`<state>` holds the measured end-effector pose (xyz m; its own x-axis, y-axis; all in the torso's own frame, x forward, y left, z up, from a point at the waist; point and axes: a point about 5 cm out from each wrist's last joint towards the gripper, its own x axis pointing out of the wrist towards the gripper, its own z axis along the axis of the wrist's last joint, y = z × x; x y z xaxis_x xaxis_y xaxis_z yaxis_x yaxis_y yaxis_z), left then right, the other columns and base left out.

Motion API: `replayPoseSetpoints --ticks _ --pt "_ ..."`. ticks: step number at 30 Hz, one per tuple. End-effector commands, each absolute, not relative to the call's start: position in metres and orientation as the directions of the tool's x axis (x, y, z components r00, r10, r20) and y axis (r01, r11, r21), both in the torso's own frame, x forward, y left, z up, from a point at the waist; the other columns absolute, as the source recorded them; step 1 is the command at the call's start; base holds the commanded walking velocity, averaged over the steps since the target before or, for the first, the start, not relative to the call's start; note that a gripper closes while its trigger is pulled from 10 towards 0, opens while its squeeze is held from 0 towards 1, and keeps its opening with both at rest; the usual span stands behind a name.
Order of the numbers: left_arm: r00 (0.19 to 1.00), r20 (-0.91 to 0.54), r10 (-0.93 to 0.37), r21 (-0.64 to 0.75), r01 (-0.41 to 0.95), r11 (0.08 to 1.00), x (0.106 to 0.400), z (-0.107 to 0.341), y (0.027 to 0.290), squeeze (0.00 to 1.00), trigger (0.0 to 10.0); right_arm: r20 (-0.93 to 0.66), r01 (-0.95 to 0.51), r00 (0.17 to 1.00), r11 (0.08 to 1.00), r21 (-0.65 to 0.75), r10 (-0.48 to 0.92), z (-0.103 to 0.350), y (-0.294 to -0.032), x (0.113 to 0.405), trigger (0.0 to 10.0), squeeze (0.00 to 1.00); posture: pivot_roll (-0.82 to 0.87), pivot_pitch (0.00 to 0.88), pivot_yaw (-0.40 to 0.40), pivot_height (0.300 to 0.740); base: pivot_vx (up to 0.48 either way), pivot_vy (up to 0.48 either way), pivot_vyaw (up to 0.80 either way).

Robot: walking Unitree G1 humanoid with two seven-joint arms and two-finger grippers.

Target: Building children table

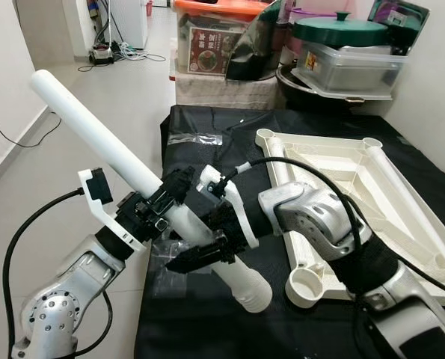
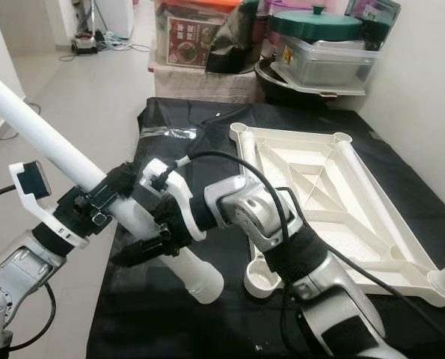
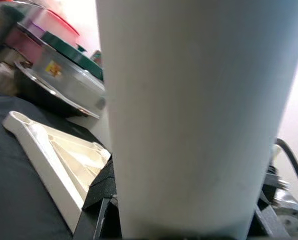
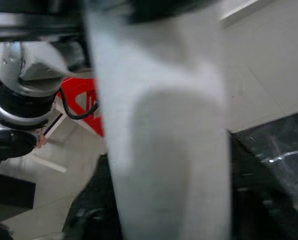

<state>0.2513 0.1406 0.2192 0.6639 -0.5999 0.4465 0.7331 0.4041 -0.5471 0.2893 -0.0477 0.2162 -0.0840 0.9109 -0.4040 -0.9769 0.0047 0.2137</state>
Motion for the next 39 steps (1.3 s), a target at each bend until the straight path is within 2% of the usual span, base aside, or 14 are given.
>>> replayPoseSetpoints --ticks 1,9,15,16,26,28,29,30,34,36,39 --pt "0.647 0.485 -0.588 -0.537 0.751 0.384 0.252 0.226 0.138 0.0 0.0 -0.401 -0.971 -0.156 -0.067 0.229 0.903 0.212 -0.039 0.279 0.0 0.0 0.0 0.0 -0.104 0.74 0.0 0.0 0.0" --pt "0.644 0.481 -0.595 -0.535 0.753 0.383 0.253 0.225 0.135 0.0 0.0 -0.411 -0.974 -0.131 -0.041 0.221 0.902 0.211 -0.042 0.28 0.0 0.0 0.0 0.0 -0.103 0.74 0.0 0.0 0.0" --pt "0.672 0.454 -0.585 -0.522 0.733 0.437 0.256 0.223 0.136 0.0 0.0 -0.415 -0.975 -0.124 -0.032 0.221 0.901 0.209 -0.043 0.28 0.0 0.0 0.0 0.0 -0.104 0.74 0.0 0.0 0.0" --pt "0.684 0.419 -0.597 -0.5 0.723 0.477 0.257 0.22 0.135 1.0 10.0 -0.418 -0.975 -0.113 -0.021 0.22 0.901 0.209 -0.044 0.282 0.0 0.0 0.0 0.0 -0.105 0.74 0.0 0.0 0.0" --pt "0.648 0.381 -0.659 -0.415 0.757 0.505 0.249 0.221 0.132 1.0 10.0 -0.408 -0.974 -0.05 0.046 0.222 0.912 0.211 -0.052 0.292 0.0 0.0 0.0 0.0 -0.104 0.74 0.0 0.0 0.0" --pt "0.585 0.38 -0.717 -0.379 0.805 0.456 0.234 0.224 0.131 1.0 10.0 -0.392 -0.968 0.021 0.117 0.224 0.92 0.213 -0.061 0.302 0.0 0.0 0.0 0.0 -0.105 0.74 0.0 0.0 0.0" --pt "0.585 0.38 -0.717 -0.379 0.805 0.456 0.234 0.224 0.131 1.0 10.0 -0.392 -0.968 0.021 0.117 0.224 0.92 0.213 -0.061 0.302 0.0 0.0 0.0 0.0 -0.105 0.74 0.0 0.0 0.0" --pt "0.555 0.377 -0.742 -0.366 0.825 0.431 0.225 0.225 0.13 1.0 10.0 -0.381 -0.961 0.079 0.173 0.218 0.921 0.216 -0.069 0.311 0.0 0.0 0.0 0.0 -0.105 0.74 0.0 0.0 0.0" --pt "0.552 0.378 -0.743 -0.37 0.826 0.426 0.222 0.224 0.131 1.0 10.0 -0.375 -0.955 0.111 0.202 0.215 0.921 0.217 -0.074 0.316 0.0 0.0 0.0 0.0 -0.105 0.74 0.0 0.0 0.0" --pt "0.571 0.407 -0.713 -0.387 0.815 0.432 0.218 0.226 0.139 1.0 10.0 -0.343 -0.932 0.212 0.295 0.212 0.915 0.224 -0.09 0.33 0.0 0.0 0.01 0.0 -0.101 0.74 0.0 0.0 0.0" --pt "0.583 0.418 -0.697 -0.396 0.807 0.438 0.217 0.227 0.143 1.0 10.0 -0.323 -0.917 0.259 0.337 0.212 0.91 0.227 -0.097 0.335 0.0 0.0 0.01 0.0 -0.099 0.74 0.0 0.0 0.0"
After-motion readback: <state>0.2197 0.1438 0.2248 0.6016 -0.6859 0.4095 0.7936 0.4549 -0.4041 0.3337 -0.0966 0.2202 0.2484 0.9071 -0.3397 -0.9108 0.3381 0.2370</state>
